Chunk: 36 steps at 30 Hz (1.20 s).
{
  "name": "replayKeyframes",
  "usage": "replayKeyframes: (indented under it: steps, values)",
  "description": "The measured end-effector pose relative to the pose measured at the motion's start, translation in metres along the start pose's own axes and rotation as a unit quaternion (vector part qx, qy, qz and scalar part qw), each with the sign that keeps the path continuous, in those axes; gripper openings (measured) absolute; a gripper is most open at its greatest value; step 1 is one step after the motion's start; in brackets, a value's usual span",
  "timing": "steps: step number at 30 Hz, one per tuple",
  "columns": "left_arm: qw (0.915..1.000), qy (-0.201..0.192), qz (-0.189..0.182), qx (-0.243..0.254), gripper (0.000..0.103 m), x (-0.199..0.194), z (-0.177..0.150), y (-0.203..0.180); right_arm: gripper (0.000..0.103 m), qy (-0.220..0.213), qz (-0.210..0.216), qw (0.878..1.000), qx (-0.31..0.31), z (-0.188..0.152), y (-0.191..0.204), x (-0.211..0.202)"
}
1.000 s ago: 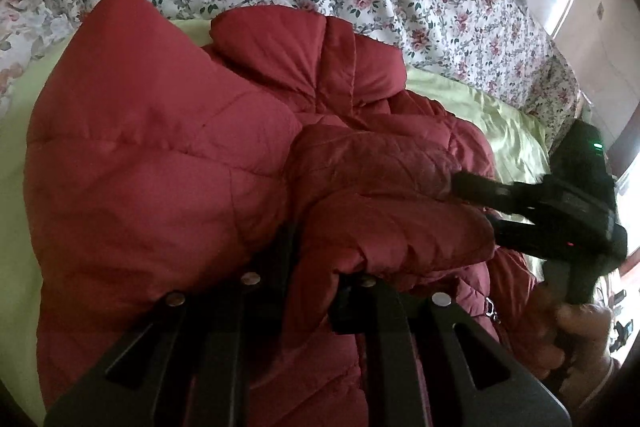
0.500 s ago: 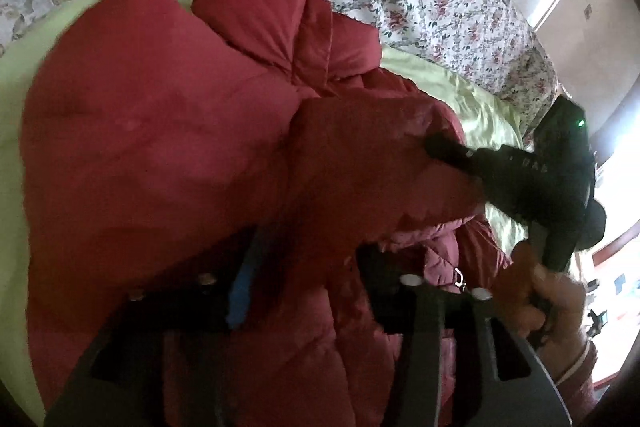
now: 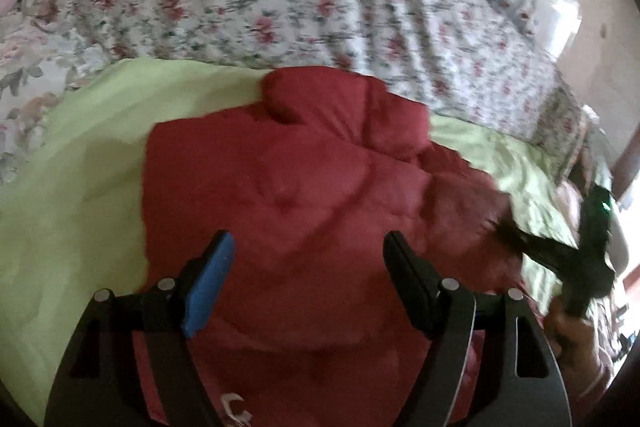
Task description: Fold large clothes
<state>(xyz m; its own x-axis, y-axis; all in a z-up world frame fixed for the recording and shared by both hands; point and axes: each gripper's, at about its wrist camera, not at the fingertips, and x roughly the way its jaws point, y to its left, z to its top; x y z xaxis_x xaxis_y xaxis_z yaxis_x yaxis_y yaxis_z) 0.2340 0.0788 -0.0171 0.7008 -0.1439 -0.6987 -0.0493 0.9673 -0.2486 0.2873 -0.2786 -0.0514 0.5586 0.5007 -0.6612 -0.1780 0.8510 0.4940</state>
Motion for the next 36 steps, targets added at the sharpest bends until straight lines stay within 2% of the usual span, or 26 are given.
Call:
replayKeyframes:
  steps: [3,4,7,8,9,11,15,16,18,21,27,33,36]
  values:
    - [0.9995,0.018,0.026,-0.004,0.073,0.021,0.004,0.014,0.007,-0.001,-0.006,1.000,-0.005,-0.001,0.000,0.001]
    - [0.9992,0.027,0.031,-0.004,0.069,0.029,0.004,0.017,0.007,-0.001,-0.007,1.000,-0.008,-0.001,0.001,0.001]
    - [0.9977,0.054,0.040,-0.002,0.069,0.054,-0.004,0.026,0.008,-0.002,-0.014,1.000,-0.016,-0.001,0.005,-0.002]
    - [0.9974,0.057,0.044,0.001,0.069,0.057,-0.008,0.026,0.014,-0.003,-0.014,1.000,-0.017,-0.001,0.006,-0.004]
    - [0.9970,0.059,0.050,0.009,0.069,0.061,-0.012,0.024,0.015,-0.009,-0.019,1.000,-0.019,-0.001,0.008,-0.009]
    - [0.9968,0.056,0.055,0.014,0.069,0.061,-0.015,0.022,0.019,-0.030,-0.024,0.999,-0.024,0.000,0.015,-0.021]
    - [0.9967,0.056,0.057,0.011,0.069,0.063,-0.019,0.022,0.028,-0.109,-0.062,0.990,-0.061,-0.004,0.042,-0.054]
    - [0.9966,0.056,0.059,0.011,0.069,0.064,-0.019,0.021,0.032,-0.113,-0.058,0.989,-0.074,-0.006,0.049,-0.055]
    - [0.9964,0.054,0.064,0.013,0.069,0.065,-0.019,0.019,0.036,-0.089,-0.051,0.989,-0.106,-0.009,0.063,-0.044]
    - [0.9963,0.054,0.066,0.013,0.069,0.066,-0.018,0.019,0.035,-0.047,-0.070,0.987,-0.138,-0.015,0.072,-0.014]
    - [0.9959,0.057,0.069,0.016,0.070,0.063,-0.017,0.017,0.034,0.019,-0.129,0.979,-0.158,-0.028,0.049,0.044]
    - [0.9993,0.020,0.032,0.001,0.070,0.026,-0.017,0.015,0.035,0.019,-0.126,0.982,-0.139,-0.030,0.030,0.052]
    - [0.9985,0.039,0.038,0.006,0.070,0.033,-0.019,0.015,0.035,0.017,-0.125,0.982,-0.137,-0.032,0.028,0.051]
